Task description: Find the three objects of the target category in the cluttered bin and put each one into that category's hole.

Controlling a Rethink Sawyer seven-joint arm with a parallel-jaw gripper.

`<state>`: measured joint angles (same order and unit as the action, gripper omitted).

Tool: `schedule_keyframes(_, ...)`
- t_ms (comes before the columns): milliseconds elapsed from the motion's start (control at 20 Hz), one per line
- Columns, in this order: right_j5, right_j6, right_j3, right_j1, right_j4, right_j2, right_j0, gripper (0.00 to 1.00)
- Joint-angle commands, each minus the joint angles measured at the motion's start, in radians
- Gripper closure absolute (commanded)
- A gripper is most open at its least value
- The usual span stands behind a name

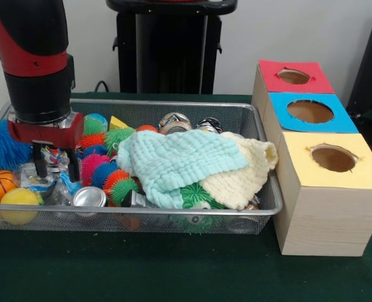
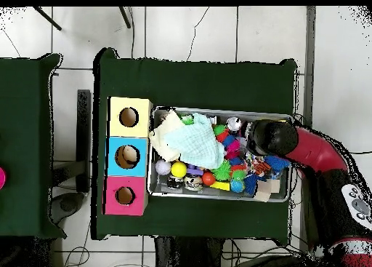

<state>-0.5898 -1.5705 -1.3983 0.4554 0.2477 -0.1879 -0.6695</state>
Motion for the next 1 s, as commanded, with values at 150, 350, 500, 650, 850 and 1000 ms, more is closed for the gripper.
schedule_keyframes(150, 0.045, 0.109, -0.061, -0.034, 0.088, -0.100, -0.020, 0.00)
schedule_keyframes(350, 0.054, 0.117, -0.063, -0.047, 0.107, -0.101, -0.024, 0.00)
schedule_keyframes(500, 0.072, 0.120, -0.081, -0.048, 0.130, -0.105, -0.042, 0.00)
schedule_keyframes(650, 0.076, 0.121, -0.085, -0.056, 0.151, -0.111, -0.059, 0.00)
schedule_keyframes(850, 0.094, 0.115, -0.088, -0.072, 0.182, -0.122, -0.078, 0.00)
schedule_keyframes(1000, 0.082, 0.119, -0.085, -0.075, 0.200, -0.126, -0.084, 0.00)
